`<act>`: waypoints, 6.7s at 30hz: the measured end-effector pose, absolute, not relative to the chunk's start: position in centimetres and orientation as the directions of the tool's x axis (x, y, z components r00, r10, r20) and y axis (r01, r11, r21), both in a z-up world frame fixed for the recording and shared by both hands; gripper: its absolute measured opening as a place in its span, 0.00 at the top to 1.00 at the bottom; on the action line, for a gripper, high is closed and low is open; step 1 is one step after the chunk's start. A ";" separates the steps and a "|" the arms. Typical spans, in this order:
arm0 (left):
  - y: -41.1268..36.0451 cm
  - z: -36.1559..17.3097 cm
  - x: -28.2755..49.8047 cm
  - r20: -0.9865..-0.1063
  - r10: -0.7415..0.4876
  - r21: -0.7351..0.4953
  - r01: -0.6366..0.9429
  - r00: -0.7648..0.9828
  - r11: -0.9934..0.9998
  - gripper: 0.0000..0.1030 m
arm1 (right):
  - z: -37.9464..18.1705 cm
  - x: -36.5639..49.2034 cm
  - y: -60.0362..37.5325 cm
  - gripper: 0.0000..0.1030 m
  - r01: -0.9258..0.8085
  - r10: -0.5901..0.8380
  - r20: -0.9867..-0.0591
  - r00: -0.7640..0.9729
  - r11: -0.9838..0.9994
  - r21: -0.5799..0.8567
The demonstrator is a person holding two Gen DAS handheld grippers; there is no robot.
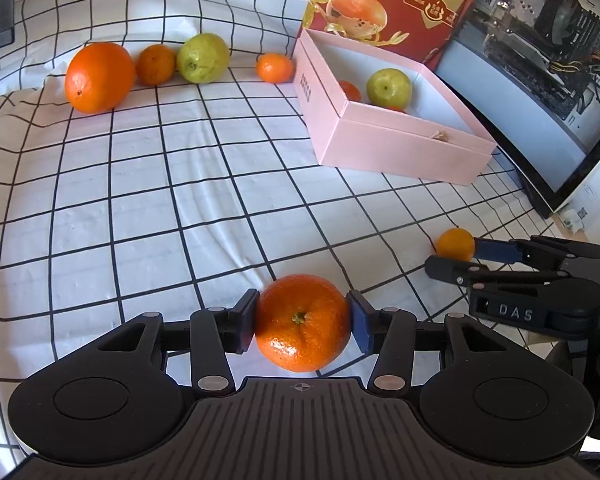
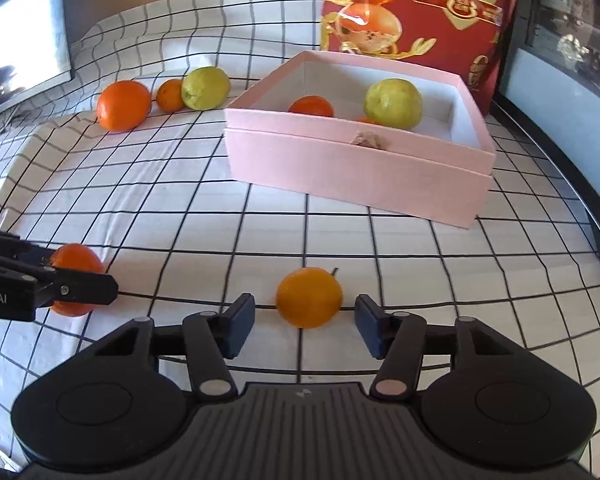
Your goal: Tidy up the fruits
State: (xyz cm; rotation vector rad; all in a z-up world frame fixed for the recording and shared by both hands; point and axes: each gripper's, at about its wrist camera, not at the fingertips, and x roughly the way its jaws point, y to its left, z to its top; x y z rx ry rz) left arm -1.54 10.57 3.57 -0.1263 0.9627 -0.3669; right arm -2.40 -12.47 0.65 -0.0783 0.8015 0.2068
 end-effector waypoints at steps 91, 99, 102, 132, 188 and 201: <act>26.7 4.0 -1.3 -0.733 -0.112 -0.352 -0.233 0.671 0.907 0.50 | 2.4 26.9 3.1 0.32 -0.207 0.358 -0.778 0.516 0.934 0.292; 25.0 4.1 -1.1 -0.727 -0.158 -0.359 -0.174 0.668 0.917 0.50 | 2.2 26.2 1.6 0.32 -0.250 0.450 -0.769 0.455 0.893 0.375; 24.6 4.0 -1.1 -0.732 -0.161 -0.357 -0.170 0.662 0.918 0.50 | 2.6 25.5 2.2 0.44 -0.310 0.416 -0.789 0.452 0.903 0.298; 19.9 4.8 3.4 -0.712 -0.180 -0.256 -0.012 0.679 0.967 0.49 | 4.4 3.1 -1.8 0.42 -0.558 0.441 -0.778 0.448 0.817 0.142; 15.2 6.2 2.9 -0.751 -0.199 -0.133 0.151 0.630 0.980 0.48 | 3.9 -1.6 -11.4 0.29 -0.314 0.305 -0.702 0.644 0.941 0.121; 17.5 3.5 -2.1 -0.784 -0.159 -0.177 0.029 0.600 0.984 0.48 | 3.0 0.6 -5.1 0.26 -0.417 0.373 -0.702 0.606 0.901 0.119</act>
